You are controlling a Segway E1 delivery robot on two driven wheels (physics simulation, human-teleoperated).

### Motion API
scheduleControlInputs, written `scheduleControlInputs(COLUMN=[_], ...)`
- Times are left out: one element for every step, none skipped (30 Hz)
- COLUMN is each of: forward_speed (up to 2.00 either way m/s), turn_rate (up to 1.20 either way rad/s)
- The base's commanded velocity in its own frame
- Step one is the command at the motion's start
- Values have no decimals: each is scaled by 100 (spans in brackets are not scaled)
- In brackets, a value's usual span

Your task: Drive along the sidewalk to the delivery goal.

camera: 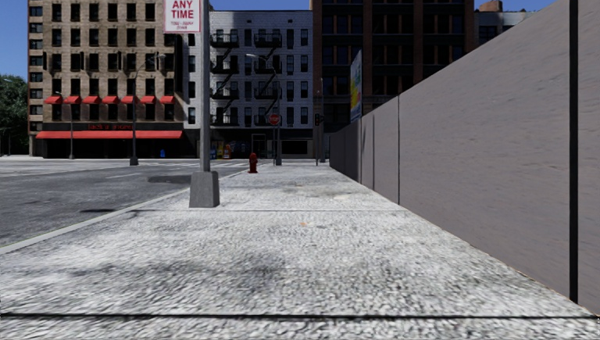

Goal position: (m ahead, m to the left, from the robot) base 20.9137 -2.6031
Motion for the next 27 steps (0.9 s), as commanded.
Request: scheduleControlInputs(forward_speed=[200, 200, 200, 200, 200, 200, 200, 200, 200, 200, 200, 200, 200, 200, 200, 200, 200, 200, 200, 200, 200, 200, 200, 200, 200, 200, 200], turn_rate=[0, 0, 0, 0, 0, 0, 0, 0, 0, 0, 0, 0, 0, 0, 0, 0, 0, 0, 0, 0, 0, 0, 0, 0, 0, 0, 0])
